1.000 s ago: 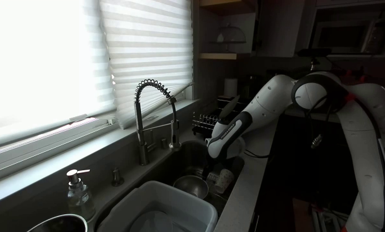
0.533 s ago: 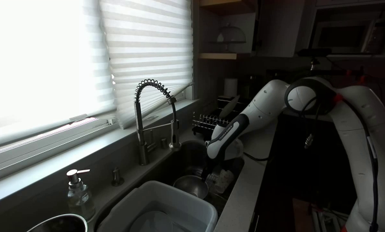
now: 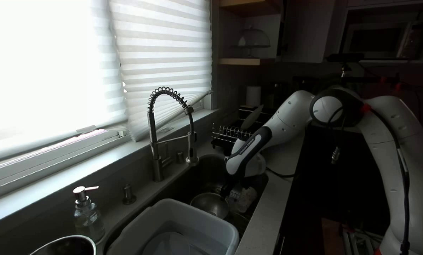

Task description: Remove the silver bowl from inside the sink and put it on the sink

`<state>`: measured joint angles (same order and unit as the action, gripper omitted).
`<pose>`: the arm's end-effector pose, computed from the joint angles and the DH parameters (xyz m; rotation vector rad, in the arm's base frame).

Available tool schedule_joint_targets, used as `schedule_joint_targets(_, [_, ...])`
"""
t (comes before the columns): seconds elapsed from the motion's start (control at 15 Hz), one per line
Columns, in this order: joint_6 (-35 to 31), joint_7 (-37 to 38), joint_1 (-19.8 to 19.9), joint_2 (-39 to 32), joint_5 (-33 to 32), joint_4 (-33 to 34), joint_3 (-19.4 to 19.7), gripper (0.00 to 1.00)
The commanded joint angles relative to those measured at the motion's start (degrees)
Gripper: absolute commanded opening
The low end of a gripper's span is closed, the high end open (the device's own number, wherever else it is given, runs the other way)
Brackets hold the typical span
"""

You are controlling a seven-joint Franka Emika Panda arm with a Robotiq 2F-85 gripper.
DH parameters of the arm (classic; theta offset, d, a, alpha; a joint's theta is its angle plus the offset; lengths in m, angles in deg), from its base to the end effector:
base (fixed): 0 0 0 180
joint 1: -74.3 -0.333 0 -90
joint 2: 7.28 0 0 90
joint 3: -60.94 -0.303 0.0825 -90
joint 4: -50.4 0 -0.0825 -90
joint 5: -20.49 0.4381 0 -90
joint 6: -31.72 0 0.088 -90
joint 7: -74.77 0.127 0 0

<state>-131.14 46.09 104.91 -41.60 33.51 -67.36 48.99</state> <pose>0.5946 -0.2049 0.0862 -3.0067 0.1254 -0.3832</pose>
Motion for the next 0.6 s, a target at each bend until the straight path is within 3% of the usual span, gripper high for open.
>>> schedule_joint_targets(0.0, [-1.16, -1.74, 2.1, -2.48, 1.67, 1.58, -2.14, 0.92])
schedule_joint_targets(0.13, [-1.12, -1.51, 2.62, -3.06, 1.9, 2.16, -2.75, 1.0])
schedule_joint_targets(0.2, [-1.09, -1.51, 2.92, -3.34, 2.0, 2.43, -3.08, 0.7])
schedule_joint_targets(0.33, [-0.98, -1.52, 3.39, -3.8, 2.09, 2.89, -3.64, 0.68])
schedule_joint_targets(0.53, [-0.61, -1.39, 3.69, -4.59, 1.96, 3.64, -4.14, 0.44])
